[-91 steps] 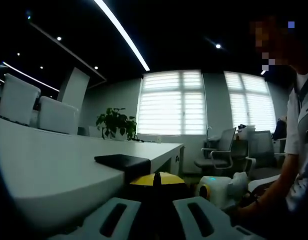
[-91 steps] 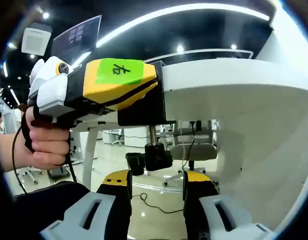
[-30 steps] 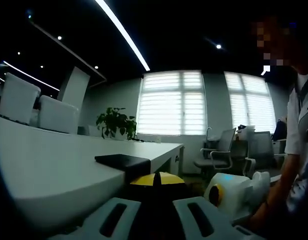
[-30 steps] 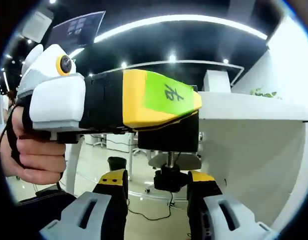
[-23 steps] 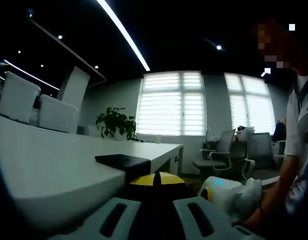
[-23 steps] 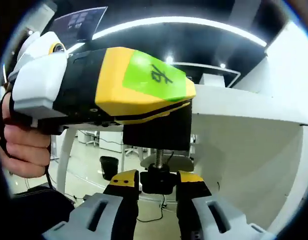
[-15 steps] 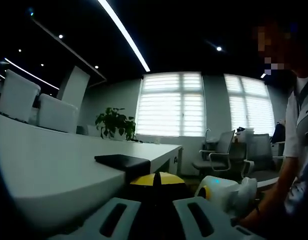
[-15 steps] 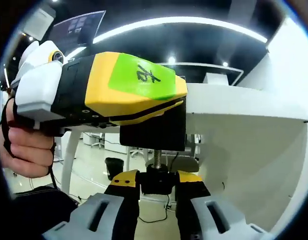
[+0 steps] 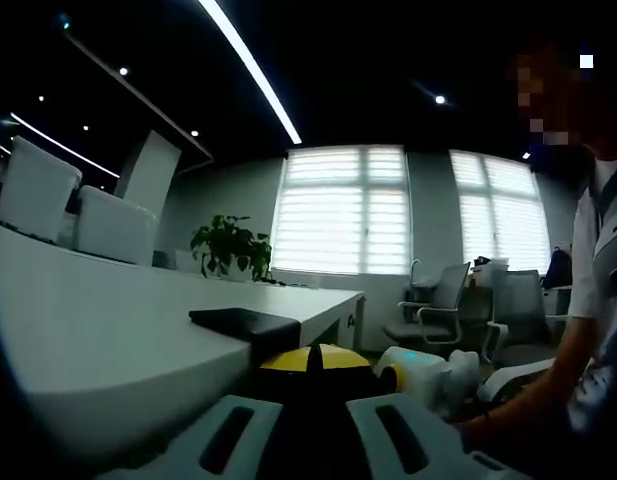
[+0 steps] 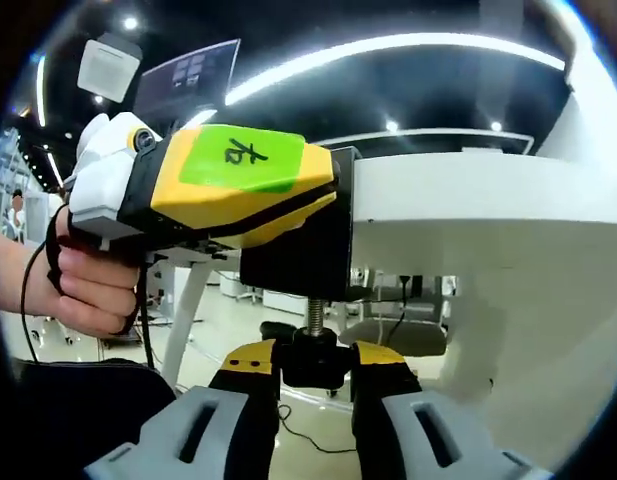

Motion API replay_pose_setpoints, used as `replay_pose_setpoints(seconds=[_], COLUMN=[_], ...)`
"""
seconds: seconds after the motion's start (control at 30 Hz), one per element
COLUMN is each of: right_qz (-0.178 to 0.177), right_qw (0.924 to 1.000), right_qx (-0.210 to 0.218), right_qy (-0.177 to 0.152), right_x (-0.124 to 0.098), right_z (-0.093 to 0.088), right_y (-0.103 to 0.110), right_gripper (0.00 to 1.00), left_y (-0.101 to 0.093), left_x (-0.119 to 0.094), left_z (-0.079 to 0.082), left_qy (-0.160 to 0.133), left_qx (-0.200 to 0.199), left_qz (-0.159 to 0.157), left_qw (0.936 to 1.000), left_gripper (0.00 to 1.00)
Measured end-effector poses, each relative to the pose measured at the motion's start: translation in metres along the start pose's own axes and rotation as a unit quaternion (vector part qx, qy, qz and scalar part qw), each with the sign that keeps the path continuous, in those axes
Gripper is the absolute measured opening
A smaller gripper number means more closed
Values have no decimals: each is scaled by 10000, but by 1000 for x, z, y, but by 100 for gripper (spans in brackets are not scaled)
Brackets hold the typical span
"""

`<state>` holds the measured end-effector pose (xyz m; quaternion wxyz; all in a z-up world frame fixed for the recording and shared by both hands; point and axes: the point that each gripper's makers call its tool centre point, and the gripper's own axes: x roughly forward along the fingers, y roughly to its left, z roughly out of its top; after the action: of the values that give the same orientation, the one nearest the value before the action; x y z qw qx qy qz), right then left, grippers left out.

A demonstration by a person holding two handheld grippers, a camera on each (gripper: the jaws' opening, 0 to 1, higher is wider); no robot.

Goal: Clamp the fixed fixture on the desktop, loosen the retaining clip, secure it to the edge of the desk, and tighten the retaining clip.

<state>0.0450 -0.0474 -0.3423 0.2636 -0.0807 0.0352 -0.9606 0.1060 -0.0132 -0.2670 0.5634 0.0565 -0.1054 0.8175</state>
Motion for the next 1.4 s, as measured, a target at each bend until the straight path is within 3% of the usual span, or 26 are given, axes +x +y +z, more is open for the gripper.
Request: replay_pose_setpoints(seconds=[0.17,0.3,0.37,0.53,0.97,1.07,1.13,1.3,1.4], right_qz=[-230,-774,-960,-1097,-832,-860,-957,-672,-244], right_qw=[9997,9960,9949,9934,9959,9956,9947,9971,9995], right_qx=[-58,426,146,122,-52,-57,-209,-270,-170], right_qy=[103,120,279,313,364,355,299,227,66], right_x=[-2,-15,-21,-29,-14,-11,-10,-8,-7], right_z=[-1,-2,-5,-2,-11,-12,-9,-8,-8], right_y=[-1,-6,-5,4,5,1,-7,-3,2], right_gripper=[26,32,32,34,36,32,23,23,23], left_y=[1,1,2,3,3,3,3,5,8], left_x=[0,0,0,0,0,0,0,-1,-2], left_z=[0,0,0,0,1,1,1,1,2], left_qy=[1,5,9,50,43,42,42,38,33], left_qx=[7,15,14,42,36,31,30,35,37], left_qz=[6,1,1,10,28,24,21,0,-3], left_qw=[10000,10000,10000,10000,10000,10000,10000,10000,10000], left_gripper=[1,1,1,1,1,1,1,1,1])
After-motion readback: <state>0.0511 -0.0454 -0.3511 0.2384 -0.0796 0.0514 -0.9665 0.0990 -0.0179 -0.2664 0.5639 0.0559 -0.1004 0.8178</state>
